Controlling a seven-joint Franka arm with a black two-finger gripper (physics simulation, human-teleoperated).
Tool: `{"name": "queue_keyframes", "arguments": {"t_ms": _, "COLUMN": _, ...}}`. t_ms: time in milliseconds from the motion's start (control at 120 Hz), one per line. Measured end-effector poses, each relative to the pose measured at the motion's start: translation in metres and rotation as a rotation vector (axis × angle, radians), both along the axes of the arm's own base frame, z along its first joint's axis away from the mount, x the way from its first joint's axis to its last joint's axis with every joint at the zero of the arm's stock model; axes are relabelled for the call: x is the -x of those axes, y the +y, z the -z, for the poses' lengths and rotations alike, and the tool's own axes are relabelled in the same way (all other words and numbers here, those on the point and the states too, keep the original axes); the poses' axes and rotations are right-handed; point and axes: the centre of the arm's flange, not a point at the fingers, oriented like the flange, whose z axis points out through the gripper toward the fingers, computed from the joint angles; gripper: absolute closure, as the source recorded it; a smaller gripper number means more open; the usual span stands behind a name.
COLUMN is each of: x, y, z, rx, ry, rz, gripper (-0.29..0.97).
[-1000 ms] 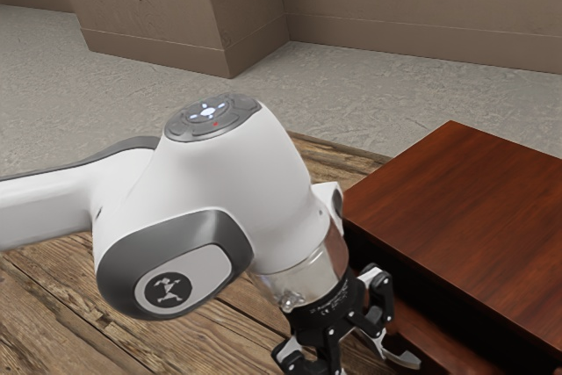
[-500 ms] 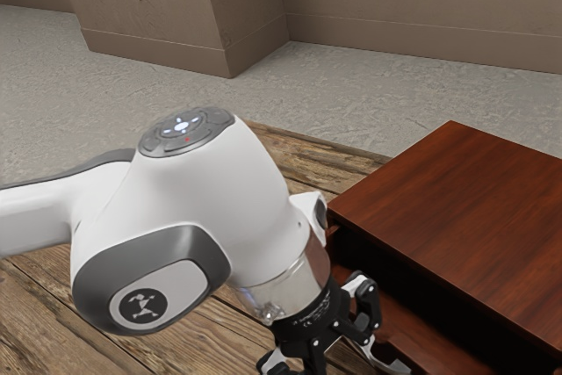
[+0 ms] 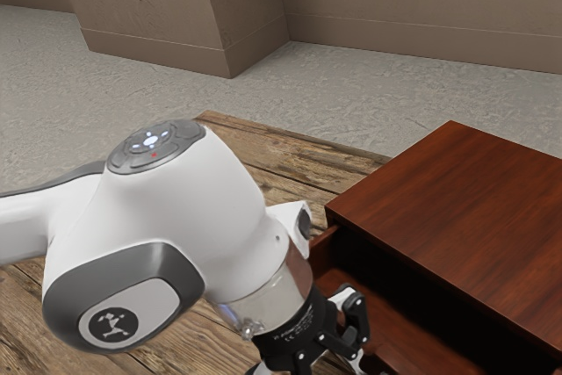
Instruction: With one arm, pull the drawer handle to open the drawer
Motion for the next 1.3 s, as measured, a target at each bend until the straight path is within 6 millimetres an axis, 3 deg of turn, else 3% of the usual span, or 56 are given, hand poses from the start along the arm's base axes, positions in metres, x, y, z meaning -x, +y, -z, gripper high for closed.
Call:
{"name": "queue_keyframes", "arguments": {"t_ms": 1017, "x": 0.037, "y": 0.014, "z": -0.004, "rx": 0.031, "ry": -0.032, "rz": 0.009, "gripper": 0.45}}
{"name": "queue_keyframes", "arguments": {"t_ms": 1300, "x": 0.035, "y": 0.017, "z": -0.005, "rx": 0.032, "ry": -0.037, "rz": 0.001, "gripper": 0.35}}
